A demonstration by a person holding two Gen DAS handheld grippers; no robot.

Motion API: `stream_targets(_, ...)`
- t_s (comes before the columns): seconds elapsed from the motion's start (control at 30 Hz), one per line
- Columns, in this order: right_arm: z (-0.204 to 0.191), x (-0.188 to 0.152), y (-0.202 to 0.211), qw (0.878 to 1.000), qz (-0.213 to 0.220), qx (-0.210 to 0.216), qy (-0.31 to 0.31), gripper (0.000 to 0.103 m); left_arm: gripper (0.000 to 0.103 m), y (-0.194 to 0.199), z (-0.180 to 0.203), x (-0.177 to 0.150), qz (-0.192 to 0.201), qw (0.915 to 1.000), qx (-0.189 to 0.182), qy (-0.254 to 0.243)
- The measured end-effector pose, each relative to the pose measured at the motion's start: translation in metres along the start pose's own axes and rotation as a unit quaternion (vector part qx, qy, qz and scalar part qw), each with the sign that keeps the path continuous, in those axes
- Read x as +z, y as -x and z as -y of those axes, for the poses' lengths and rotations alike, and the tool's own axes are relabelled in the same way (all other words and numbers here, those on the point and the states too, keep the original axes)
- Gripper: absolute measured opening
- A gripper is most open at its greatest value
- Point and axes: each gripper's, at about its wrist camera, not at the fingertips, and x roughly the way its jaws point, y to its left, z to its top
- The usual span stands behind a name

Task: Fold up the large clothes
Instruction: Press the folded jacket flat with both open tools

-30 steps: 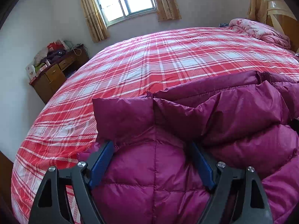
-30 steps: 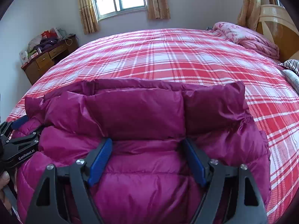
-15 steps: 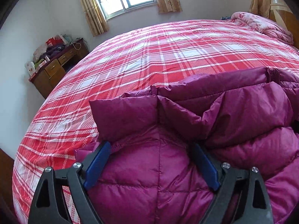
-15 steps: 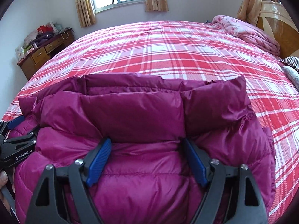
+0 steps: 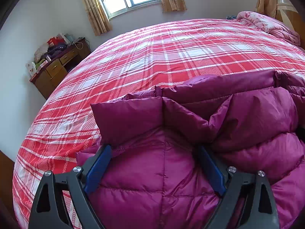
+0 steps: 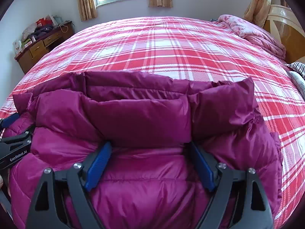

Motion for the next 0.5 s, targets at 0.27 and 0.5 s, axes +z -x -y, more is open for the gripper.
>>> stream_targets(0.27,-0.0024,0.0012,-0.0024,1.000,-0.002,-0.009,0.004,0.086,0.092,-0.0003,-0.0003,-0.0003,0.000,1.0000,0.001,0.000)
stream_targets(0.5,-0.0058,0.0017,-0.0026,1.000,-0.002,-0.017,0.008,0.086,0.093,0.0039,0.0027,0.0003,0.001,0.9998,0.020,-0.009)
